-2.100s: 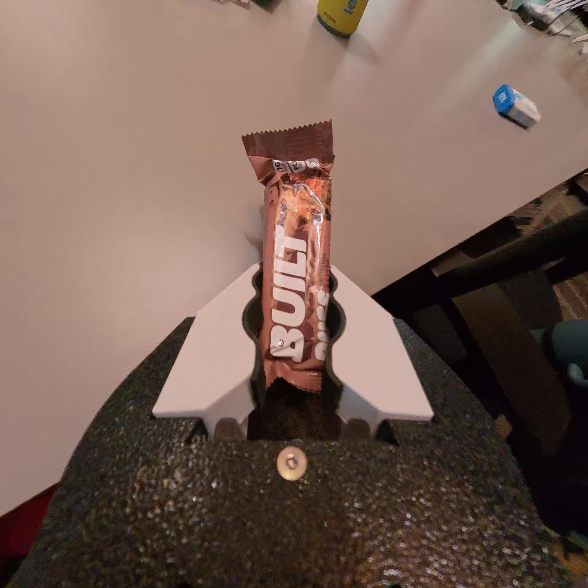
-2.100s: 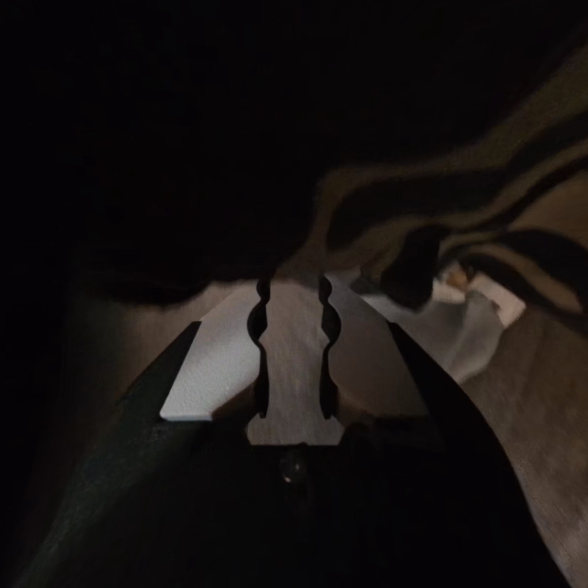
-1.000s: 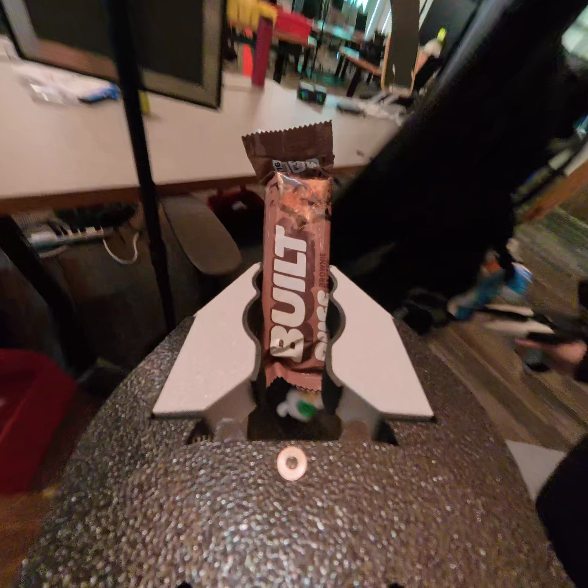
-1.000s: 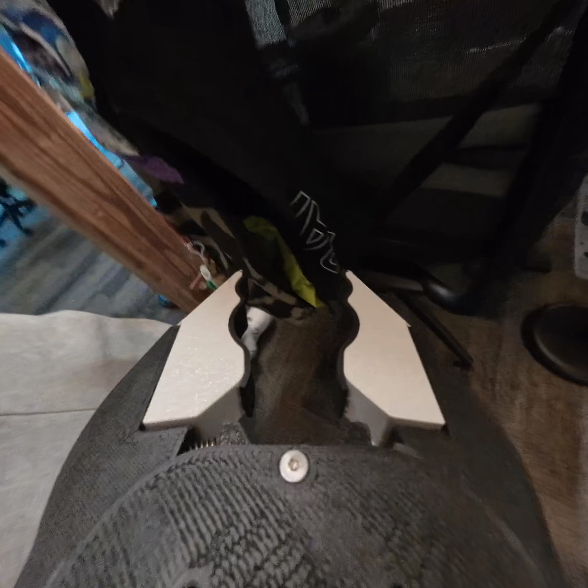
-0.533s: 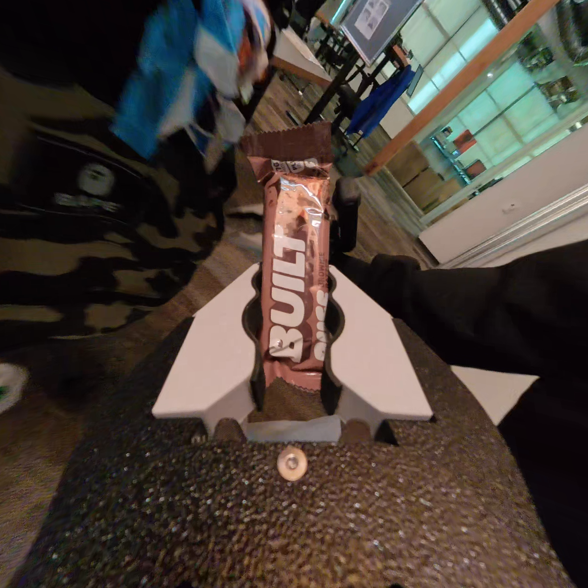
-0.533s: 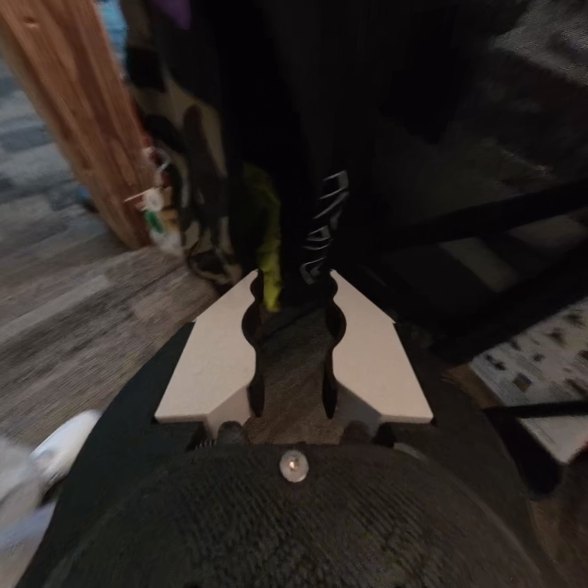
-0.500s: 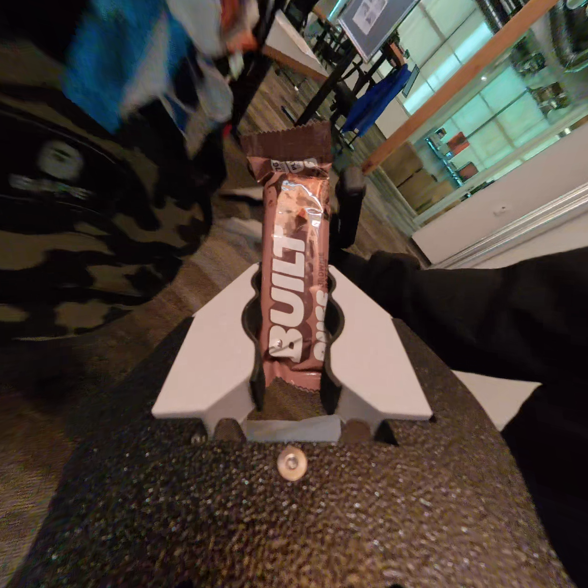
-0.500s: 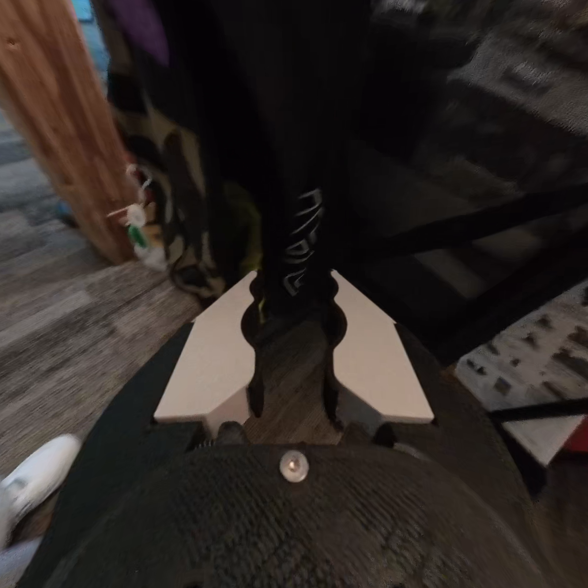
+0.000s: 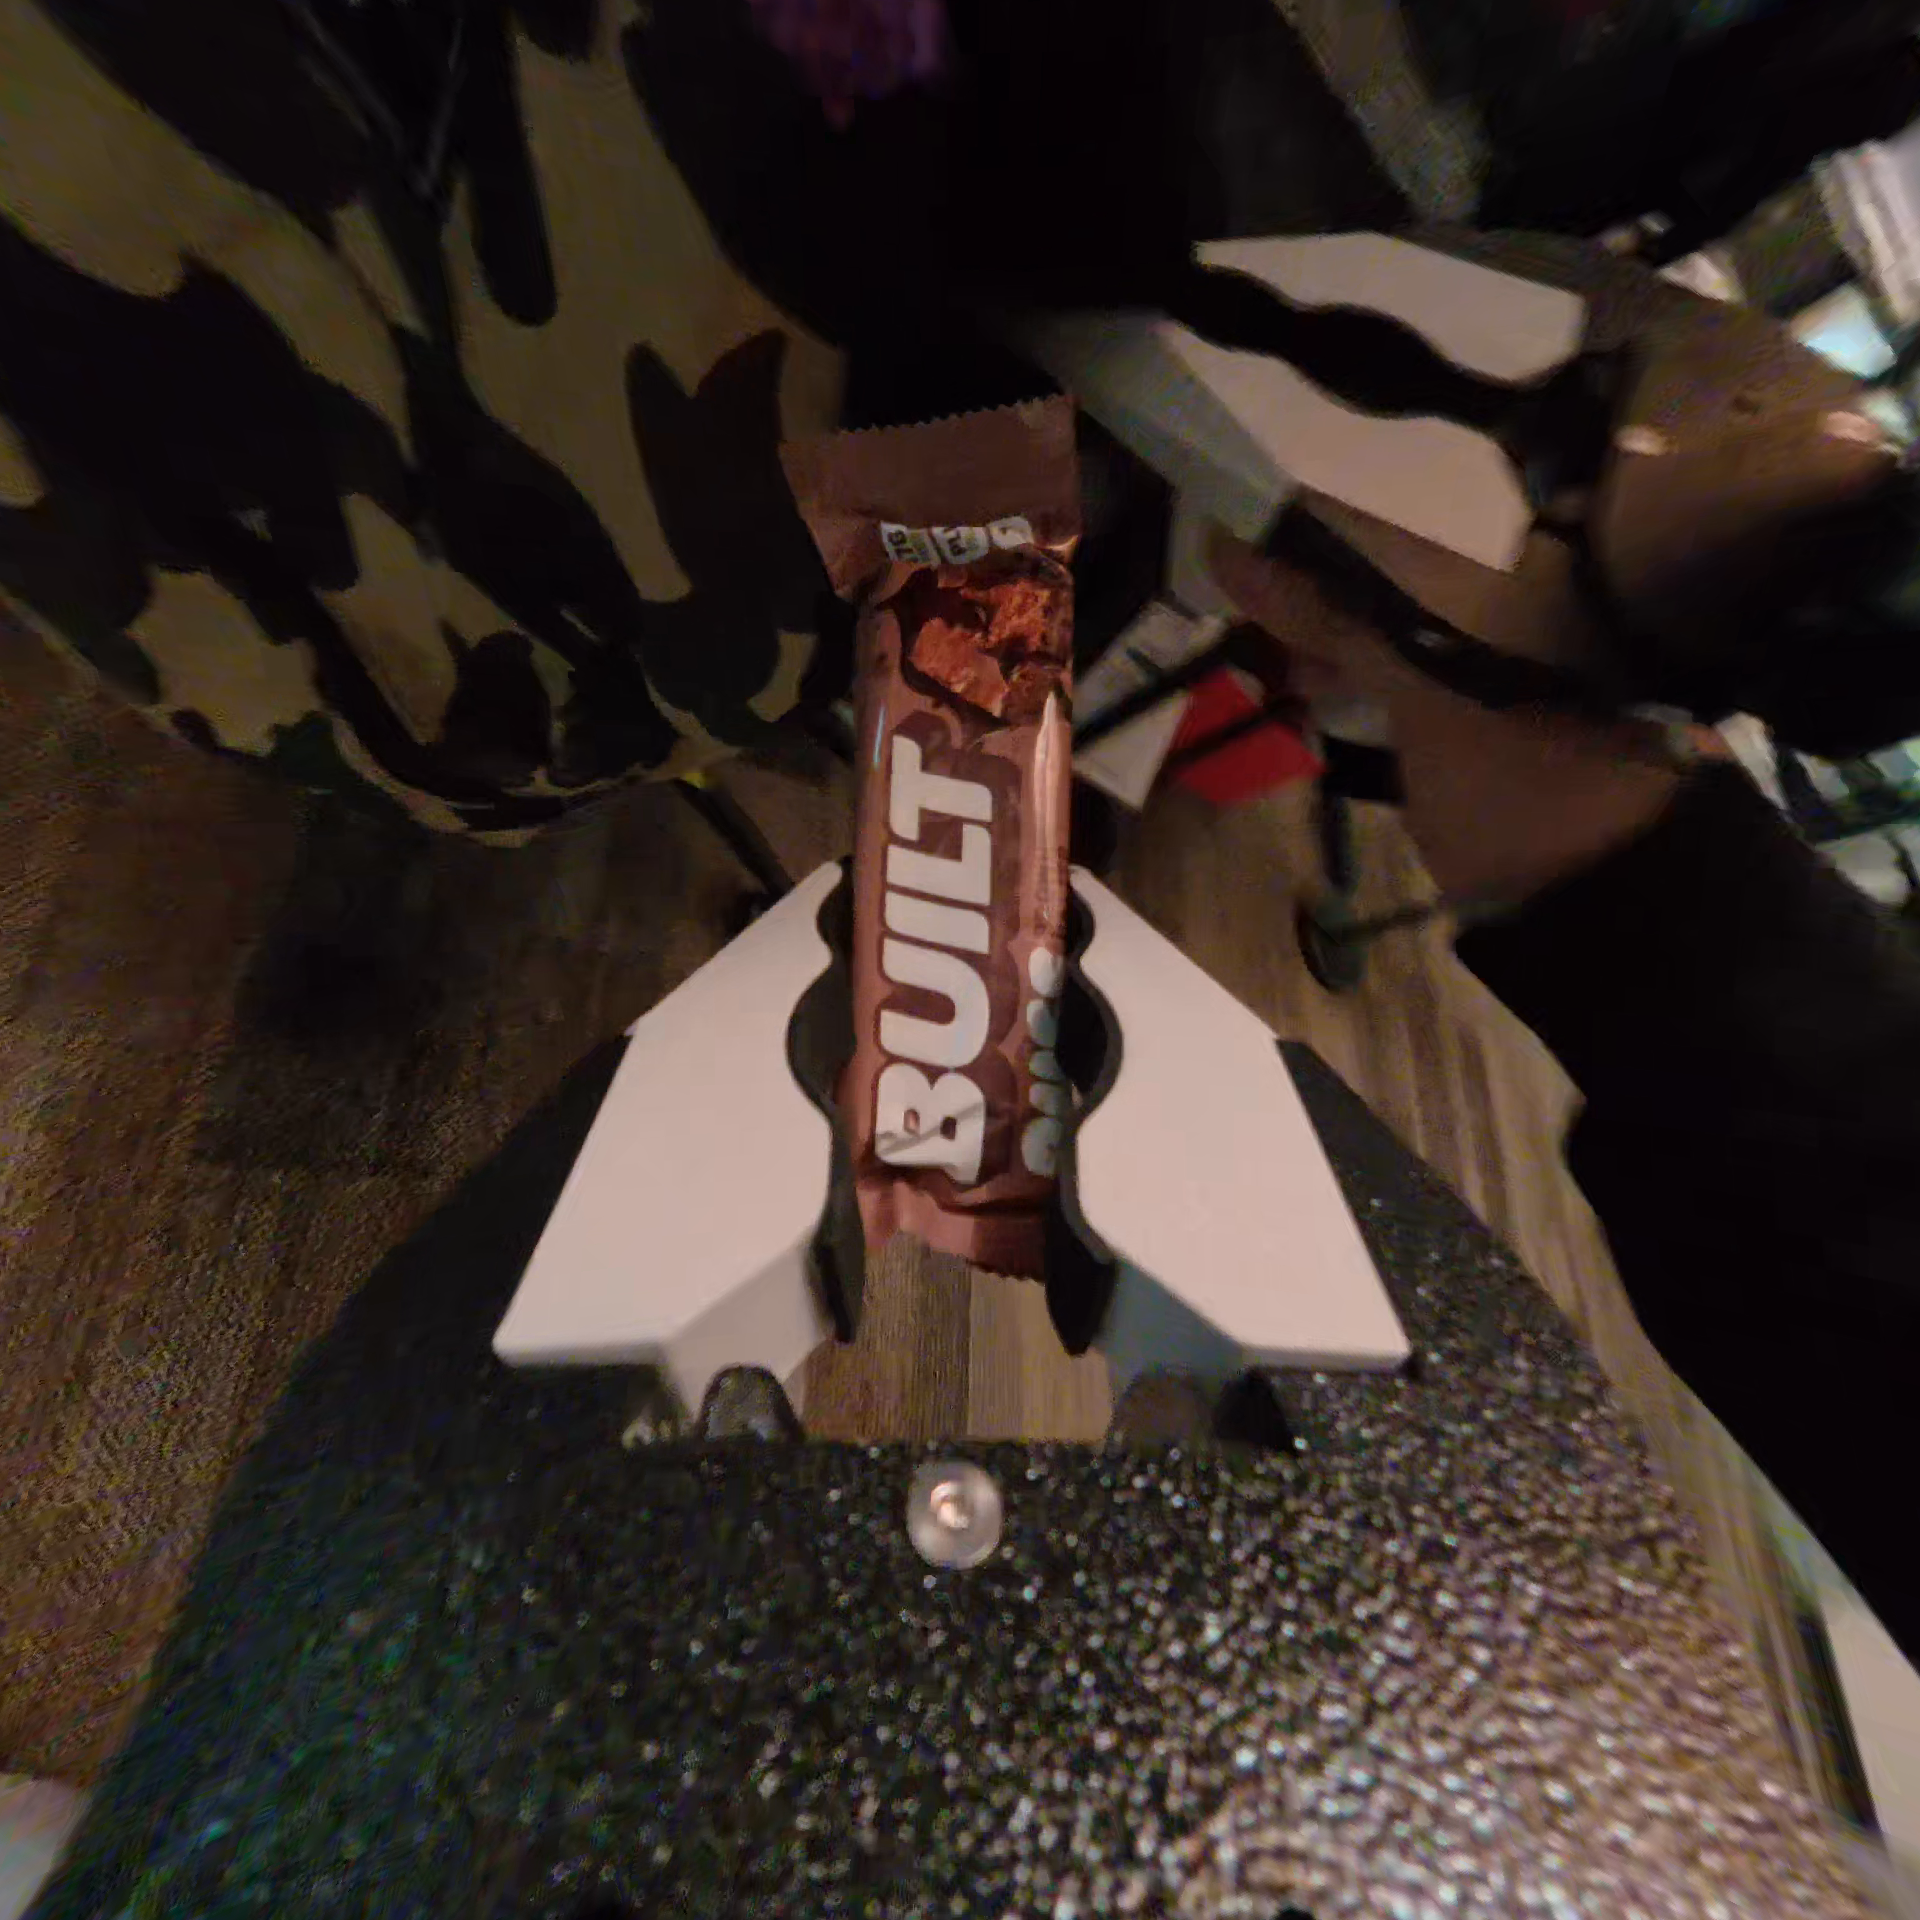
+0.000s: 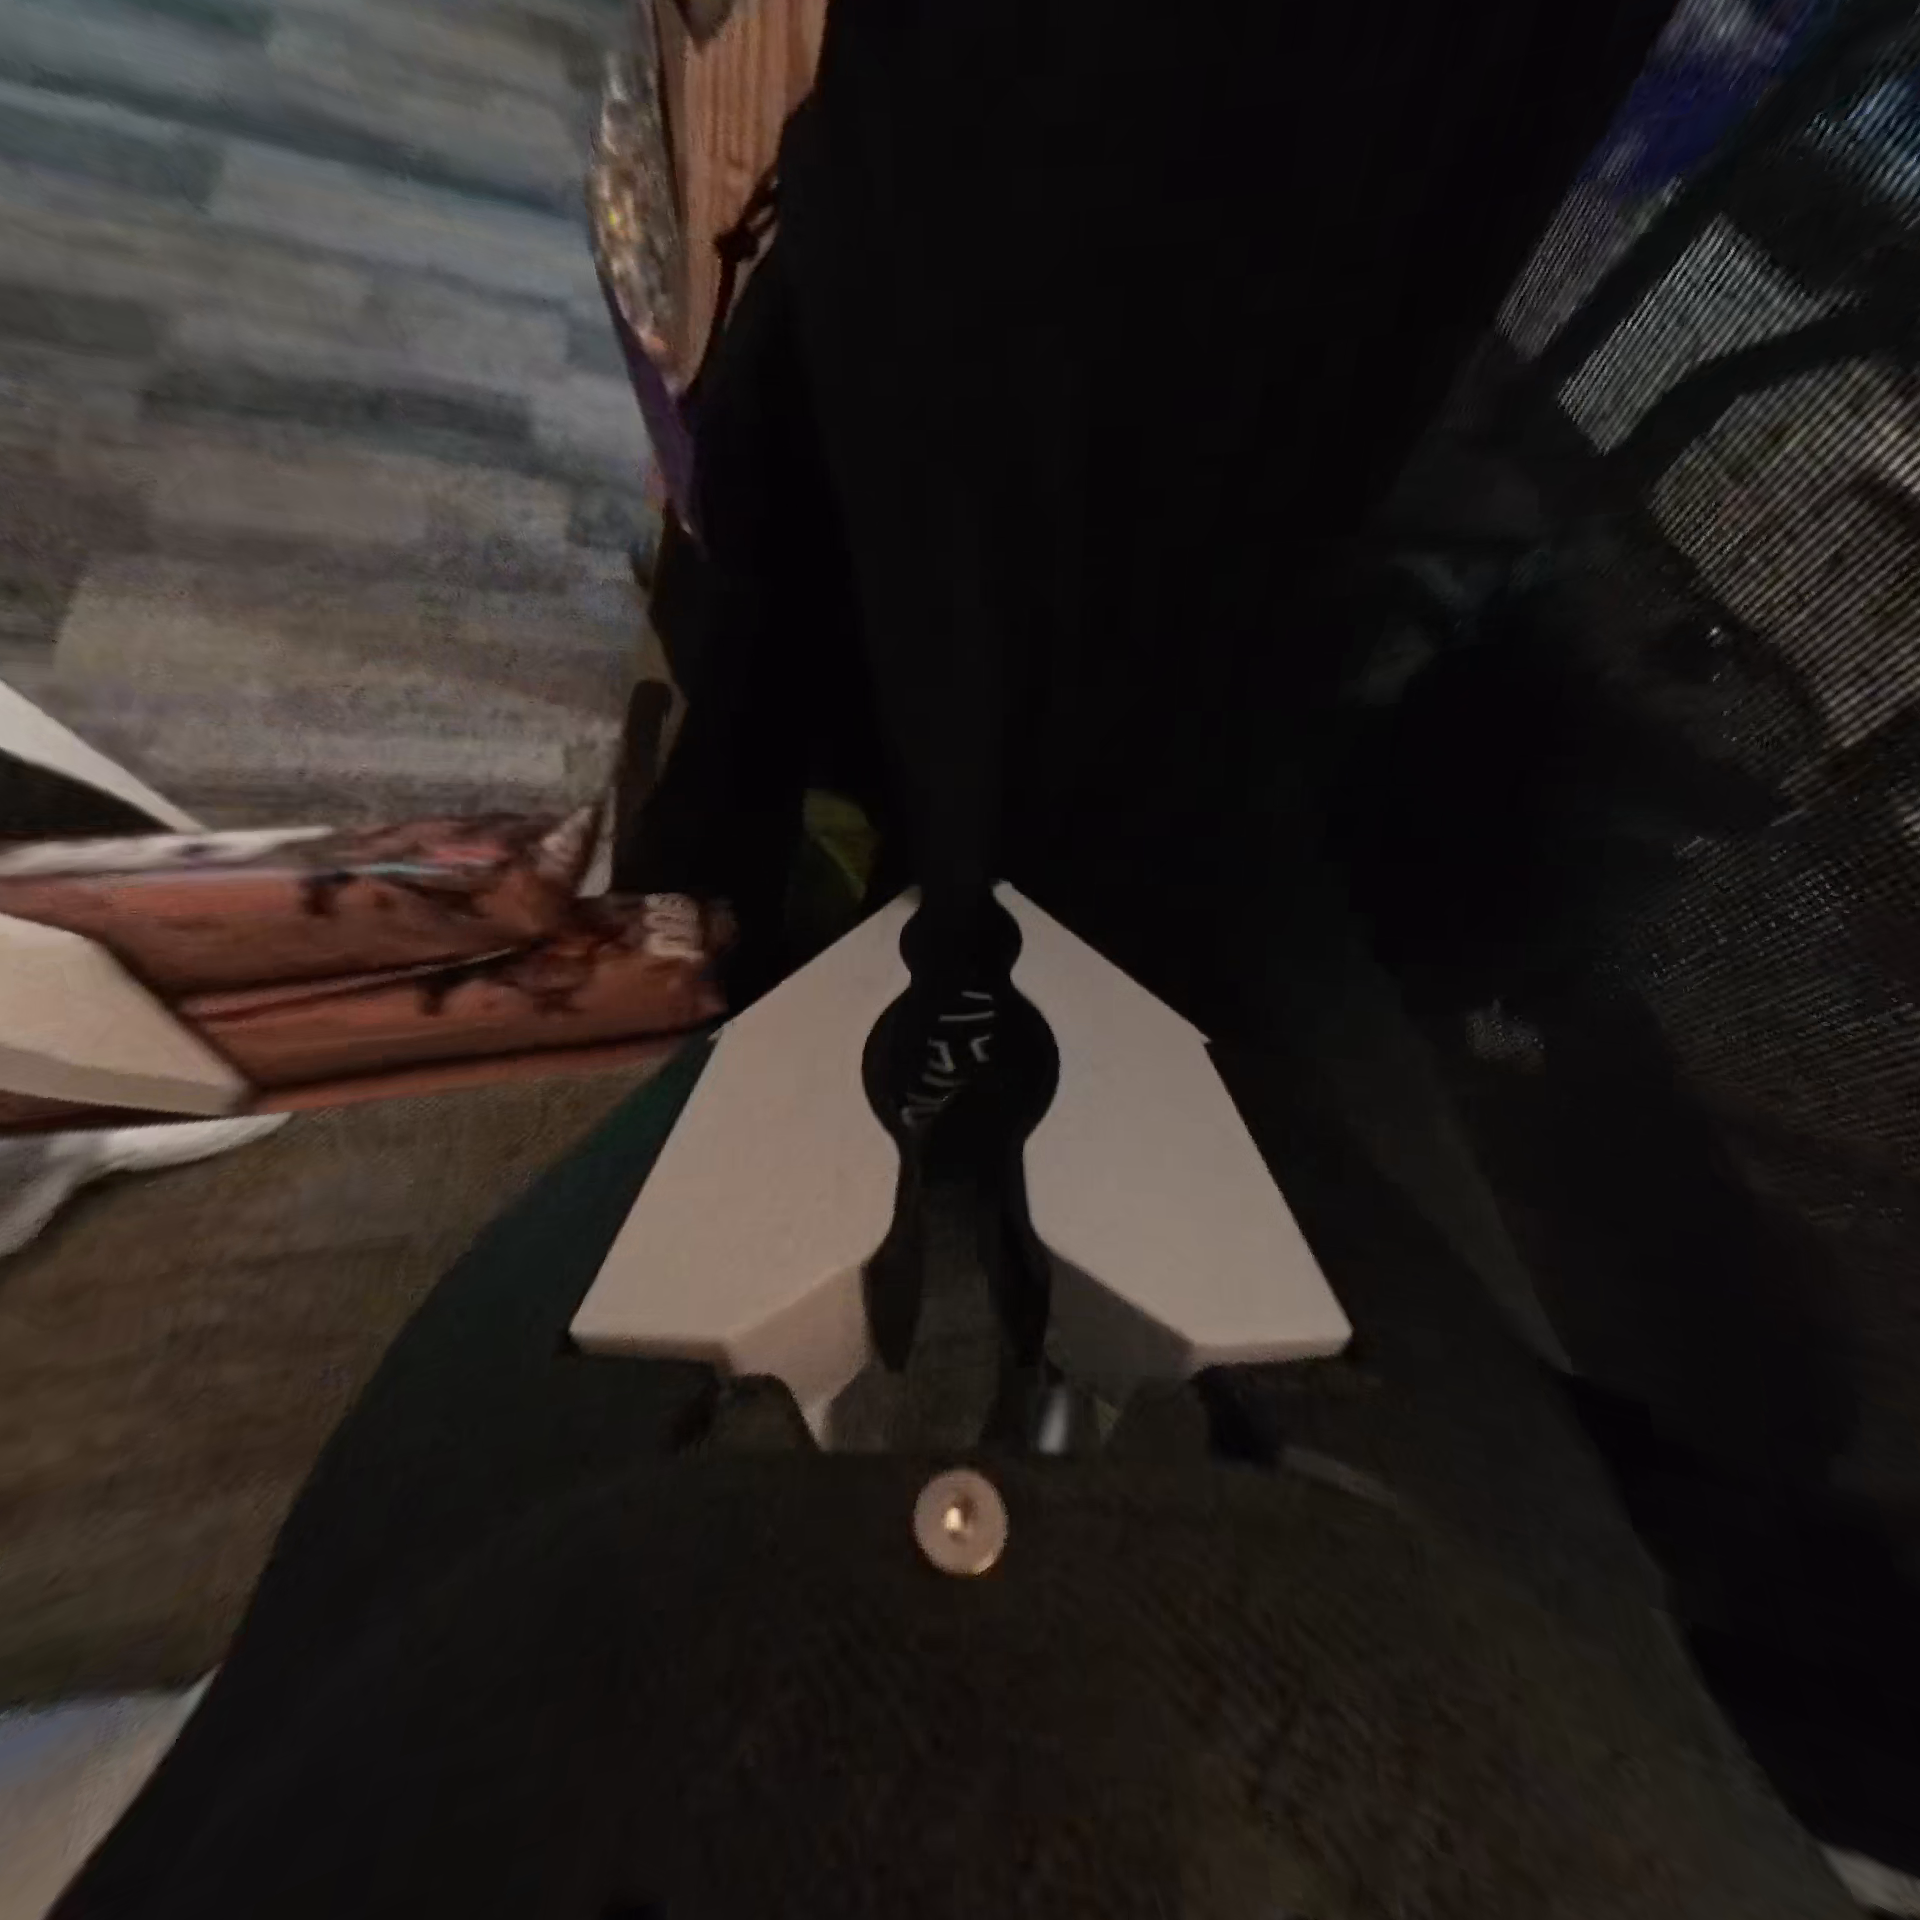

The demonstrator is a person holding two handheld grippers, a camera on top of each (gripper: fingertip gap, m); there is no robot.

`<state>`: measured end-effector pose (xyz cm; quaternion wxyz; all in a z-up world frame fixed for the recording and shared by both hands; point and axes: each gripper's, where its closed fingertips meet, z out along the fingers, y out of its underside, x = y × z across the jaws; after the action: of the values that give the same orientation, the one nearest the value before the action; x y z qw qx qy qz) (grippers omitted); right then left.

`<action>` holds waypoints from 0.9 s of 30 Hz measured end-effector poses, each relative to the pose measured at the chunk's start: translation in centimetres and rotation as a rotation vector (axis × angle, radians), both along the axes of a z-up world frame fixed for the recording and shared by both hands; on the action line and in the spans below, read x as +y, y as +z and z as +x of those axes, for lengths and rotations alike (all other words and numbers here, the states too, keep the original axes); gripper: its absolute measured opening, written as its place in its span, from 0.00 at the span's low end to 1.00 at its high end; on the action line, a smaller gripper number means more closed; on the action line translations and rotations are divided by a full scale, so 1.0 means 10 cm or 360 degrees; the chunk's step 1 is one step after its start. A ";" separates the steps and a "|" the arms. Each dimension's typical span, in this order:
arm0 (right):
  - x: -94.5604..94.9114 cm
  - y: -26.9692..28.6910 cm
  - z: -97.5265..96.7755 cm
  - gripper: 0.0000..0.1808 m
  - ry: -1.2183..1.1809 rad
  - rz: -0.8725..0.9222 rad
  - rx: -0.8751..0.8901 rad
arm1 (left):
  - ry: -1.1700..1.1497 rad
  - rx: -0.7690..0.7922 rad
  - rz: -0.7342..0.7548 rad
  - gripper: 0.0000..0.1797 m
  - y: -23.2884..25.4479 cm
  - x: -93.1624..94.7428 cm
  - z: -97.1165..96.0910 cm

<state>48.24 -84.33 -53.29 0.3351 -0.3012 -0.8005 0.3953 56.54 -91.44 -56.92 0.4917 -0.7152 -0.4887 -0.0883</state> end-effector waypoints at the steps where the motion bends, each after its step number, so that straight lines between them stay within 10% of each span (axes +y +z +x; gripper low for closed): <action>1: 0.00 0.02 0.04 0.02 0.0019 0.0000 -0.0046 | 0.0126 0.0007 -0.0025 0.19 -0.01 0.06 -0.03; 16: -0.36 0.52 0.35 0.01 0.0132 -0.0335 -0.0256 | 0.0650 0.0738 -0.0925 0.28 0.10 0.10 -1.35; 20: -0.38 0.46 0.35 0.01 0.0113 -0.0414 -0.0313 | 0.0645 0.1091 -0.0689 0.44 0.32 0.10 -1.27; 27: -0.39 0.34 0.35 0.01 -0.0015 -0.0491 -0.0281 | 0.0563 0.1208 -0.0291 0.39 0.55 -0.07 -0.73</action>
<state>51.78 -88.28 -49.85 0.2152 -0.3862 -0.7553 0.4838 49.27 -92.18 -51.44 0.5788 -0.6429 -0.3939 0.3107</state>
